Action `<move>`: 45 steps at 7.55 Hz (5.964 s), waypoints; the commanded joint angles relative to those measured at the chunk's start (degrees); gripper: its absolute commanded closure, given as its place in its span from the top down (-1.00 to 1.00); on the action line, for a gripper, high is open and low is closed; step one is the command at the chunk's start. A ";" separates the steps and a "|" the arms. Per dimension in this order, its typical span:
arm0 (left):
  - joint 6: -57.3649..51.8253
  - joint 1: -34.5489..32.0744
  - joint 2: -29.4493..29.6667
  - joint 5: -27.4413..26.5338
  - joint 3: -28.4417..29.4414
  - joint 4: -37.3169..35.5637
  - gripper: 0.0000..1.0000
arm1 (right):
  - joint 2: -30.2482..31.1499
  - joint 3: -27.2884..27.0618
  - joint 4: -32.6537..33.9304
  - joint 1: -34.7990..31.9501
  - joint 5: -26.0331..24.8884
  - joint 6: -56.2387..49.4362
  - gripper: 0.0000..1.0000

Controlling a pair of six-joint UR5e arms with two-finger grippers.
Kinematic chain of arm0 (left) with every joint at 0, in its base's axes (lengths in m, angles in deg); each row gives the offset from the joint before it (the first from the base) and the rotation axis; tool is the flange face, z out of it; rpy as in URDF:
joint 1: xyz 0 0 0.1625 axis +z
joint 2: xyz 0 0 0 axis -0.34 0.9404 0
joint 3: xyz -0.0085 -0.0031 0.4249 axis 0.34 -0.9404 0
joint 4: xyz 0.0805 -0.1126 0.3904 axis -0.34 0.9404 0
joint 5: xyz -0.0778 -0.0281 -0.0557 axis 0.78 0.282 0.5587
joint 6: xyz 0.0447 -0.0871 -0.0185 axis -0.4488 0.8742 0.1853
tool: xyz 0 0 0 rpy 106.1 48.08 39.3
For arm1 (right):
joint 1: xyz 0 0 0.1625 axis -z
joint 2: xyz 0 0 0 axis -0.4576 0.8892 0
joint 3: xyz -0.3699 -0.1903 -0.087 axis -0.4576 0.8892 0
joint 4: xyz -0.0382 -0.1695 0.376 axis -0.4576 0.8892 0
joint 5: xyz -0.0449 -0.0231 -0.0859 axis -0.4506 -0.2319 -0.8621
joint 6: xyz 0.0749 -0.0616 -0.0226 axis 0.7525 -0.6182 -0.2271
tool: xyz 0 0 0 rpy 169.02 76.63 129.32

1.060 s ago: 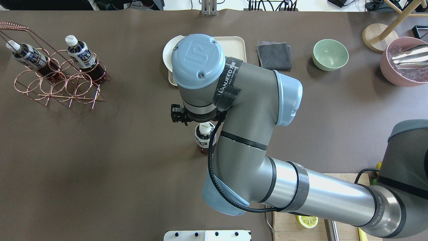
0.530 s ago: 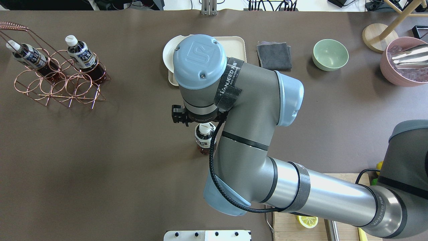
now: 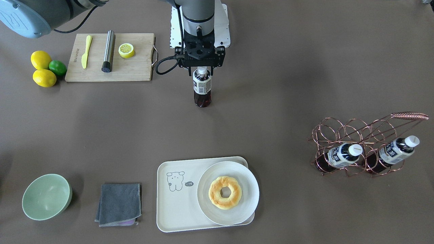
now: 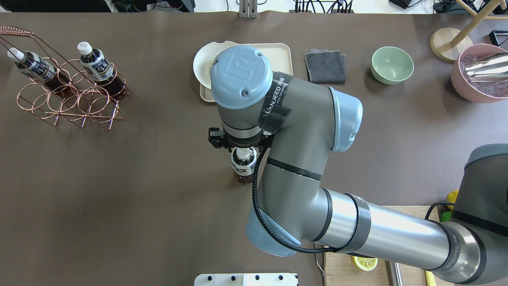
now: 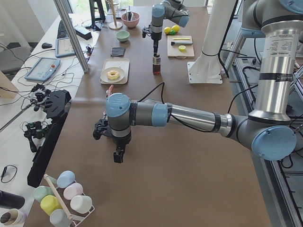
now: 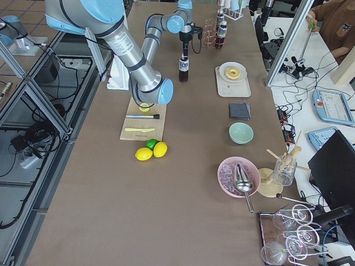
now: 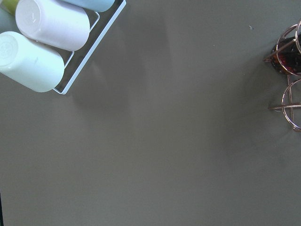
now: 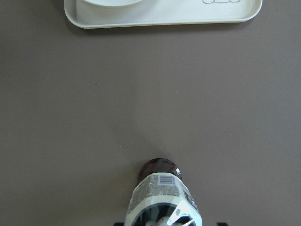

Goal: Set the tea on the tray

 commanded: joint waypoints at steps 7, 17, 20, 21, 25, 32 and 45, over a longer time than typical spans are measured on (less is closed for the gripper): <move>-0.16 -0.63 1.56 -0.18 0.23 -2.50 0.95 | 0.80 -0.84 0.02 0.34 -0.44 -0.77 -0.99; -0.07 -0.54 1.91 -0.18 -0.20 -2.50 0.95 | -10.05 15.24 4.95 -20.82 12.30 -14.83 -1.00; -0.07 -0.46 2.09 -0.09 0.14 -2.50 0.95 | -12.64 30.13 -8.27 -24.79 13.71 -17.47 -1.00; -0.07 -0.46 2.17 -0.18 0.15 -2.50 0.95 | -12.73 34.10 -12.33 -25.23 13.62 -18.77 -1.00; -0.07 -0.28 5.50 -0.27 4.08 -2.41 0.95 | -12.82 37.99 -15.79 -25.23 12.92 -19.40 -1.00; -0.07 -0.19 9.71 -0.27 8.56 -2.50 0.95 | -14.05 44.16 -24.14 -24.00 11.17 -19.14 -1.00; -0.51 -1.95 10.61 0.34 9.29 -4.42 0.95 | 11.38 -6.11 11.89 -27.84 8.00 -33.05 1.00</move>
